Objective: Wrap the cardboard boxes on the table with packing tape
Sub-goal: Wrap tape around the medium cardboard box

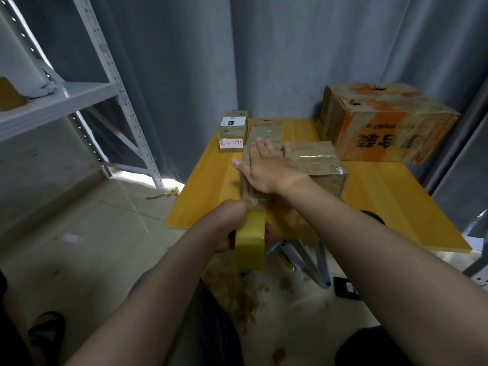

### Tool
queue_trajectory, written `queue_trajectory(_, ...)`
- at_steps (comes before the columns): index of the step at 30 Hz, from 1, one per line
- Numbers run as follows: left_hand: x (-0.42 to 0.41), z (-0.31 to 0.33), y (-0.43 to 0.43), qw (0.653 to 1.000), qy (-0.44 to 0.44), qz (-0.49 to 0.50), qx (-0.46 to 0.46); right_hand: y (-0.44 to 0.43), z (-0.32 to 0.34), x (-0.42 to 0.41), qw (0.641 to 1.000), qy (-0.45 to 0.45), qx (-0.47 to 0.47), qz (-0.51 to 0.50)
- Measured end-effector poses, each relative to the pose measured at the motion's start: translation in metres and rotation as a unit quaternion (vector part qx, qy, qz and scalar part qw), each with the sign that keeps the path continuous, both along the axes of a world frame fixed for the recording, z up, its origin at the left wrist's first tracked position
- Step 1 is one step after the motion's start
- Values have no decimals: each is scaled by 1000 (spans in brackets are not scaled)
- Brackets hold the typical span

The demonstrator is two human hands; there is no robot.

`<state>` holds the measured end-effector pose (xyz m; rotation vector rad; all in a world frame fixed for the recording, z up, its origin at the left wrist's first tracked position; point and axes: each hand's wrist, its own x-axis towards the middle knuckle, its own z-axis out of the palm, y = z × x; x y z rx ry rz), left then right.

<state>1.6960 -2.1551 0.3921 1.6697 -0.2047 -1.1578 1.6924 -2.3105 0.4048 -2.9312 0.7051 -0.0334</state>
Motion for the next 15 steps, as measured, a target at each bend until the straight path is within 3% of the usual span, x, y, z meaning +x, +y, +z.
queue_trajectory(4, -7, 2, -2, 998, 16, 35, -55, -2, 5, -6, 998, -50, 48, 15)
queue_trajectory(7, -12, 3, -2, 997, 15, 39, -62, -3, 21, -22, 966, -217, 139, -12)
queue_trajectory(9, -15, 3, -2, 997, 15, 40, -62, -11, 33, -42, 954, -282, 68, -83)
queue_trajectory(11, -16, 2, -3, 997, 14, 42, -65, -25, 45, -66, 949, -257, 22, -181)
queue_trajectory(15, -16, 2, -4, 997, 11, 38, -69, -50, 52, -122, 951, -35, 5, -306)
